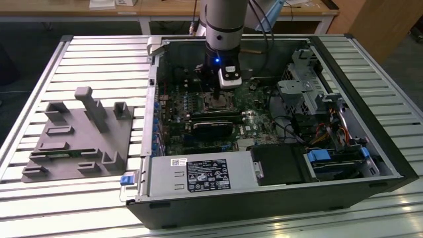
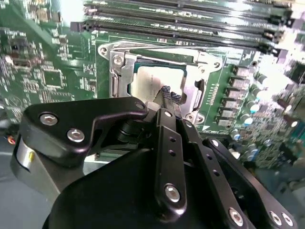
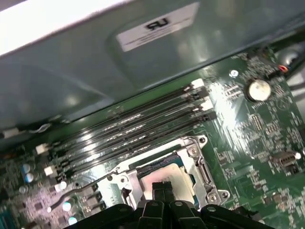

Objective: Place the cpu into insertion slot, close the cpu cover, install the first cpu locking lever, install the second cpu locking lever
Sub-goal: 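Close the cpu cover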

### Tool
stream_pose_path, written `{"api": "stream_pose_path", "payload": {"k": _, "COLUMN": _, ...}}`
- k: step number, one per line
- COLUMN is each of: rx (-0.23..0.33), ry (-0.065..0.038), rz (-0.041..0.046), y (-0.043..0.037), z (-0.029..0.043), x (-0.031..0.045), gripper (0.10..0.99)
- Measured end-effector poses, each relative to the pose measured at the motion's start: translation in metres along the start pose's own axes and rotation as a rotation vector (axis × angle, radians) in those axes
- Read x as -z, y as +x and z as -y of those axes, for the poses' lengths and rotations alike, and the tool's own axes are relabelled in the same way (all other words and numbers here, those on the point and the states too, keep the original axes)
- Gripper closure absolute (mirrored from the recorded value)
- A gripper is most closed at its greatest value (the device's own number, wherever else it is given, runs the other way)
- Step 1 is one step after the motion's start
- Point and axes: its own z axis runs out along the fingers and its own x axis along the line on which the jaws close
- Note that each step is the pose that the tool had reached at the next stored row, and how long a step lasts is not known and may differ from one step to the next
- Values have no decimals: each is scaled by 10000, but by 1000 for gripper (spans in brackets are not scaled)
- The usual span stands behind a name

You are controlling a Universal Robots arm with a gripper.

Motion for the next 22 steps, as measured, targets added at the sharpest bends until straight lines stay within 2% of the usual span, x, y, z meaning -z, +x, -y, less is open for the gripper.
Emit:
{"api": "stream_pose_path", "payload": {"k": 17, "rx": 3080, "ry": 43, "rz": -102, "y": 0, "z": 1, "x": -26, "gripper": 980}}
{"api": "stream_pose_path", "payload": {"k": 19, "rx": 3303, "ry": 50, "rz": -103, "y": 2, "z": 2, "x": -26, "gripper": 980}}
{"api": "stream_pose_path", "payload": {"k": 22, "rx": 3335, "ry": 65, "rz": -86, "y": 18, "z": 10, "x": -28, "gripper": 980}}
